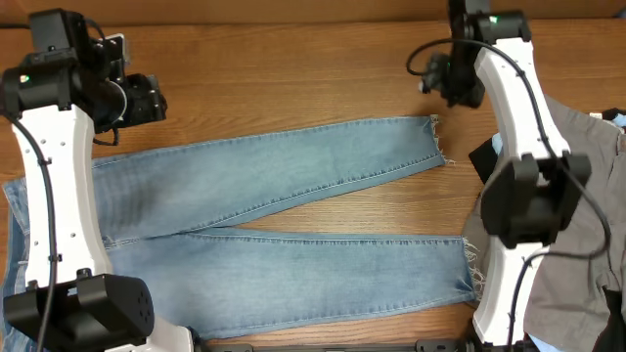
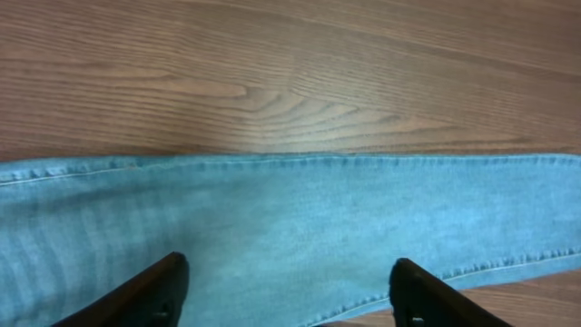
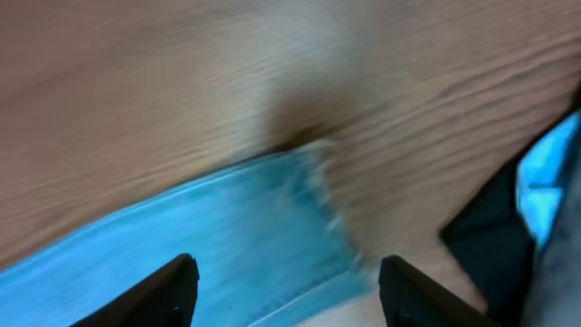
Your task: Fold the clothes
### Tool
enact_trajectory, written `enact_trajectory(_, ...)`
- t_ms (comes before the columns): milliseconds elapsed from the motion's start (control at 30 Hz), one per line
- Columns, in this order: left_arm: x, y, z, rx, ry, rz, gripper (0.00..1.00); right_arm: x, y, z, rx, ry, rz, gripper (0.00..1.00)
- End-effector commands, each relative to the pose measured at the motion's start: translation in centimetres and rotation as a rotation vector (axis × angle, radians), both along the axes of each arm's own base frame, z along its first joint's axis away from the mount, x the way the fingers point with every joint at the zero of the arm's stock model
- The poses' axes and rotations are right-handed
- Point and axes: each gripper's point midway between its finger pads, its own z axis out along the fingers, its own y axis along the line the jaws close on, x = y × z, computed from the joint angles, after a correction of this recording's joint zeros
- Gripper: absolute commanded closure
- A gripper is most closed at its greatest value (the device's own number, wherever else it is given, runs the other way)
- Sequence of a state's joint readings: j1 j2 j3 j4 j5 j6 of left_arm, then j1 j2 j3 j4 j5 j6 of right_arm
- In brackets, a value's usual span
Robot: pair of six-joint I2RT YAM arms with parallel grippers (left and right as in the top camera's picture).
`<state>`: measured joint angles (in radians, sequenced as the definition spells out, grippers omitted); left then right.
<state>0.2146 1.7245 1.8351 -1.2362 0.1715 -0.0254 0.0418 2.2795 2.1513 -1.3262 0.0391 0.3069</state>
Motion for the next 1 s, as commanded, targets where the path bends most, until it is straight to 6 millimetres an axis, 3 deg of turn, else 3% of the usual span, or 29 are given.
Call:
enact_trajectory(0, -0.2, 0.2, -0.3, 0.013, 0.018, 0.003, 0.25, 0.0, -2.5, -4.3, 0.025, 0.065, 0.018, 0.4)
enact_trajectory(100, -0.5, 0.1, -0.5, 0.01, 0.033, 0.003, 0.25, 0.6, -3.2, -6.9, 0.11, 0.074, 0.064, 0.42)
enact_trajectory(167, -0.5, 0.1, -0.5, 0.01, 0.034, 0.003, 0.25, 0.6, -2.1, -7.8, 0.215, 0.068, 0.136, 0.43)
enact_trajectory(333, -0.5, 0.1, -0.5, 0.01, 0.034, 0.003, 0.25, 0.0, -1.2, -9.1, 0.269, 0.091, 0.223, 0.34)
enact_trajectory(500, -0.3, -0.1, -0.5, 0.01, 0.027, 0.001, 0.25, -0.2, 0.8, -9.8, 0.341, 0.091, 0.307, 0.37)
enact_trajectory(667, -0.4, -0.2, -0.5, 0.009, 0.029, 0.0, 0.24, -0.8, 0.9, -11.3, 0.332, 0.112, 0.297, 0.5)
enact_trajectory(733, -0.3, -0.3, -0.5, 0.009, 0.027, -0.001, 0.24, -0.8, 0.9, -11.8, 0.332, 0.107, 0.298, 0.61)
enact_trajectory(867, -0.2, -0.2, -0.4, 0.01, 0.023, -0.001, 0.23, 1.4, 0.9, -11.6, 0.32, 0.016, 0.308, 0.91)
enact_trajectory(900, -0.2, -0.2, -0.4, 0.009, 0.023, -0.001, 0.23, 2.2, 0.4, -11.5, 0.304, -0.01, 0.282, 0.96)
enact_trajectory(967, -0.4, -0.3, -0.5, 0.009, 0.029, -0.001, 0.23, 3.3, -0.9, -11.5, 0.258, -0.04, 0.211, 0.96)
